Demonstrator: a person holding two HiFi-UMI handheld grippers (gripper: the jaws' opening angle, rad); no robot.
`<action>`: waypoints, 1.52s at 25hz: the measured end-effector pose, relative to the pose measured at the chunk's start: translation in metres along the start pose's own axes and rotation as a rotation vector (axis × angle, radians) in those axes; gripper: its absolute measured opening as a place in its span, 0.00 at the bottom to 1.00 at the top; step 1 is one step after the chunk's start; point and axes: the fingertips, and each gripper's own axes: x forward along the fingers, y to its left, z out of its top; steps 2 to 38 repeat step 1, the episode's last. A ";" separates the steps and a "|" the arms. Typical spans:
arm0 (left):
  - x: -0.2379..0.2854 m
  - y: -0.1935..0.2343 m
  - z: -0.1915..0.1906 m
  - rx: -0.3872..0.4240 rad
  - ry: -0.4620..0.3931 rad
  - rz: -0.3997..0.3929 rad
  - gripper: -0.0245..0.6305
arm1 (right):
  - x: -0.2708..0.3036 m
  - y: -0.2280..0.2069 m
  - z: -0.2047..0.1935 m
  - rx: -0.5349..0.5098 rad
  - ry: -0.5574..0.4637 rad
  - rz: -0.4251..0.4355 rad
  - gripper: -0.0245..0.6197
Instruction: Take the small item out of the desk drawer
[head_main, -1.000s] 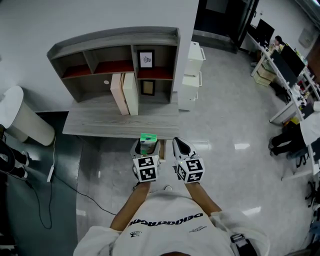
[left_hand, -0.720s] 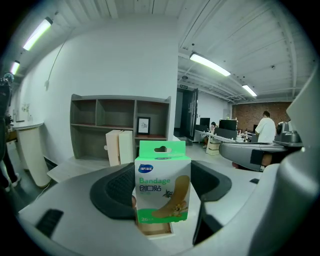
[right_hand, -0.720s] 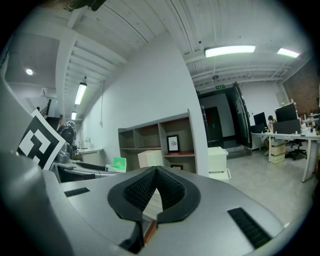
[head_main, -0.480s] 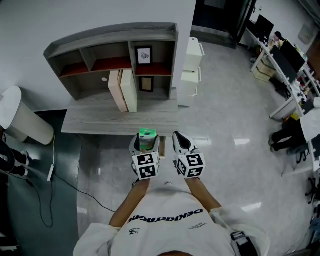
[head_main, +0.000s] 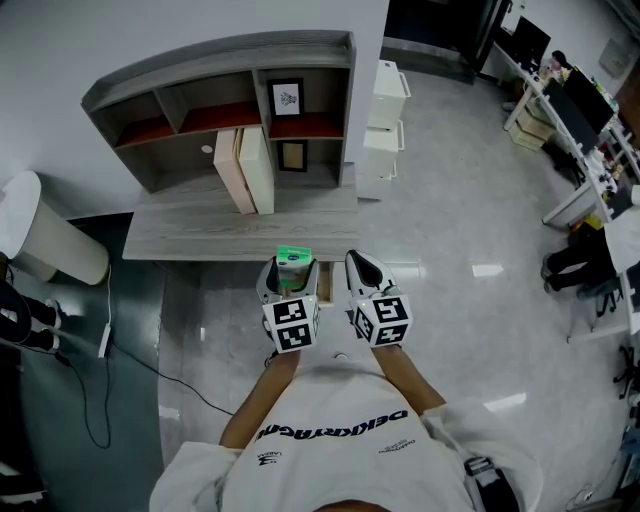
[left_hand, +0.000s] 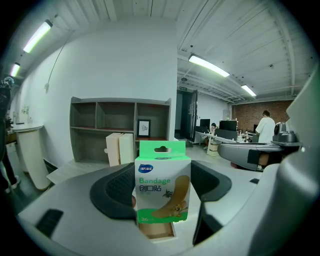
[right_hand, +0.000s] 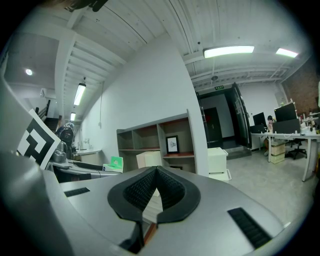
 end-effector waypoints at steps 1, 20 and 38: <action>0.001 0.000 0.000 -0.002 -0.001 0.002 0.58 | 0.001 -0.001 0.000 -0.002 0.000 0.002 0.09; 0.001 0.000 0.000 -0.002 -0.001 0.002 0.58 | 0.001 -0.001 0.000 -0.002 0.000 0.002 0.09; 0.001 0.000 0.000 -0.002 -0.001 0.002 0.58 | 0.001 -0.001 0.000 -0.002 0.000 0.002 0.09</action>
